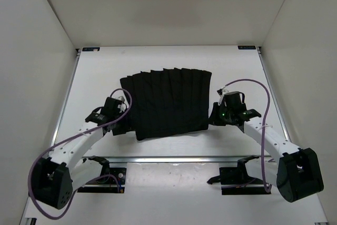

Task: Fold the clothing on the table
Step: Fold the skirt

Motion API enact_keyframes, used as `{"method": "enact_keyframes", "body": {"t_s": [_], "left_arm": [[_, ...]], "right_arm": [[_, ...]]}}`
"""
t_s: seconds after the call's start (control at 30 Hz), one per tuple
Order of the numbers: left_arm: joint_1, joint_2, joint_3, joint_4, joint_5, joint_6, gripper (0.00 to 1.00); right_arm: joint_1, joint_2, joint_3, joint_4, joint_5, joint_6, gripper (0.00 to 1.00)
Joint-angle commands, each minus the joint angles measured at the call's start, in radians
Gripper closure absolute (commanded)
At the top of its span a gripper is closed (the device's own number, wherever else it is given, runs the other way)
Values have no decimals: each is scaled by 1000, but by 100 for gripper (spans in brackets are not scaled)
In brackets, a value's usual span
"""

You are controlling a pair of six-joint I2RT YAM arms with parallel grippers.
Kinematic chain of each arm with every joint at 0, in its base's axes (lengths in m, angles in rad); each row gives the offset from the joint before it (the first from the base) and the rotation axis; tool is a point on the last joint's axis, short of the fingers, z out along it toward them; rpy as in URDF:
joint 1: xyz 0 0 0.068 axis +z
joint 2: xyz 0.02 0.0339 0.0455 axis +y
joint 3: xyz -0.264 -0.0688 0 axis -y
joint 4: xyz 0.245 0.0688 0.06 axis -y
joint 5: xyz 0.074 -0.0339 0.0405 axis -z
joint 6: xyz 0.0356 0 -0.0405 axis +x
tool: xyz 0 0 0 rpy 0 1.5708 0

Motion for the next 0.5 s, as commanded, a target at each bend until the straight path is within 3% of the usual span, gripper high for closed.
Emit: {"method": "enact_keyframes", "body": {"t_s": [0.0,0.1,0.2,0.33,0.47], "left_arm": [[5,-97,-35,31,13,-56,36],[22,-223,-194,157,88,-165,46],[7,-288,-300,290,117,-301,45],[-15,-300,-376,361,144,-372,37],[-24,-361,-446,449,139,-481,36]], "right_arm": [[-6,10,-2,16,-1,-16,100],[-5,18,-9,28,4,-17,100],[0,16,-9,30,-10,-9,100],[6,18,-10,33,-9,-13,100],[4,18,-16,39,-15,-11,100]]}}
